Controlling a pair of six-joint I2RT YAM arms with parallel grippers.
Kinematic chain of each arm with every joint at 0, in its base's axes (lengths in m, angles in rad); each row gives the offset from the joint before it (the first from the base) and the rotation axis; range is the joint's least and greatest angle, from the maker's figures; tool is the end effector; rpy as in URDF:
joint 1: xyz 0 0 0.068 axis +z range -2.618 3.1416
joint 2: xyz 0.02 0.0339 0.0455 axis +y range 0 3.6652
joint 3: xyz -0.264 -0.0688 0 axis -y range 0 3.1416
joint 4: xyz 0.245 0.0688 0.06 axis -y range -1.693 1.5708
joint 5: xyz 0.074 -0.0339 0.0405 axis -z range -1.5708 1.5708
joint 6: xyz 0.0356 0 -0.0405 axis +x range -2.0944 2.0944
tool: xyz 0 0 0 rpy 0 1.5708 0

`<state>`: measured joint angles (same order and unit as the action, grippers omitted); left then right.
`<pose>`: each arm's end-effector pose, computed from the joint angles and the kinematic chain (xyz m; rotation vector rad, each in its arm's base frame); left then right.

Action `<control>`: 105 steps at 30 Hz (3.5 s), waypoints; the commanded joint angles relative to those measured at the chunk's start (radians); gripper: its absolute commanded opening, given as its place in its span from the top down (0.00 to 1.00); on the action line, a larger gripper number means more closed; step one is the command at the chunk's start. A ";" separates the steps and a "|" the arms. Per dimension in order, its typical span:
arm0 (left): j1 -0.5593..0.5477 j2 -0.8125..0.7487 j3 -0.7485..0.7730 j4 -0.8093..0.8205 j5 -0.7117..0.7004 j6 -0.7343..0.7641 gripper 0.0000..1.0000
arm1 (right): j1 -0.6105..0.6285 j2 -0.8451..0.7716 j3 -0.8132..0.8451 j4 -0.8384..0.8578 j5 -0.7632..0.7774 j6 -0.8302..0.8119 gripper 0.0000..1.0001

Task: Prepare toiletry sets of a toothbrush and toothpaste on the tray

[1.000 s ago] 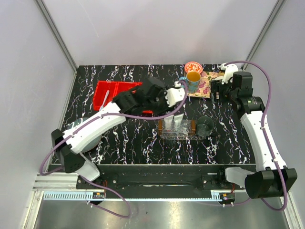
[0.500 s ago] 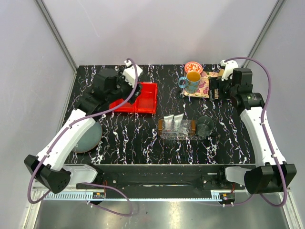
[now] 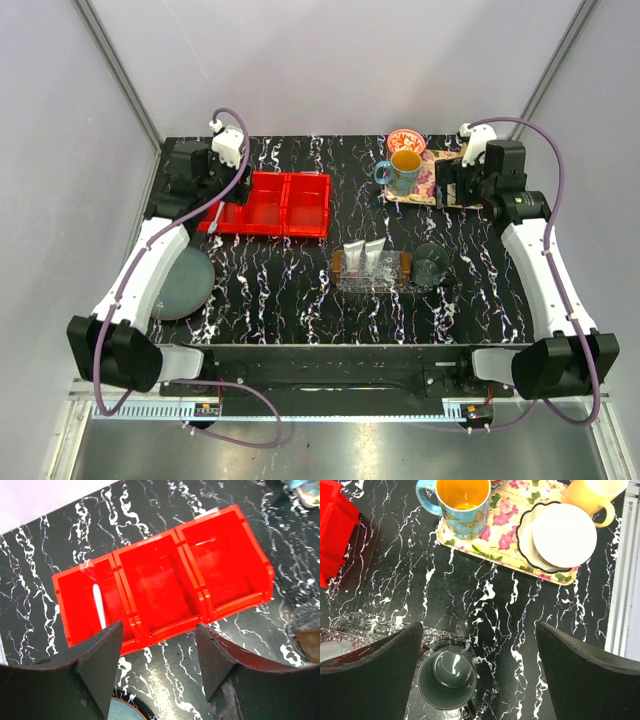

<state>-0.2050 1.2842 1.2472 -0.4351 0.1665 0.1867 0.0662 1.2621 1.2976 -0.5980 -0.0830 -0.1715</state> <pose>0.2823 -0.0647 0.3680 0.4987 1.9788 -0.1815 0.2743 0.0211 0.3753 -0.3011 2.1099 0.0265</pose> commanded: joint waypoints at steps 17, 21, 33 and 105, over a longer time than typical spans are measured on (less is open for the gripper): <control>0.205 0.363 0.112 0.039 -0.091 0.025 0.48 | -0.005 0.045 -0.017 0.064 -0.038 -0.025 0.00; 0.227 0.421 0.121 0.052 -0.097 0.034 0.52 | -0.006 0.046 -0.024 0.067 -0.038 -0.026 0.00; 0.227 0.555 0.181 0.044 -0.157 0.036 0.59 | -0.006 0.043 -0.052 0.075 -0.040 -0.029 0.00; 0.242 0.455 0.179 -0.093 -0.121 0.085 1.00 | -0.005 0.000 -0.049 0.060 -0.104 -0.071 0.00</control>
<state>0.0311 1.8374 1.3872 -0.4946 0.0265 0.2474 0.0662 1.3045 1.2224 -0.5503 -0.1207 -0.2153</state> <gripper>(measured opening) 0.146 0.994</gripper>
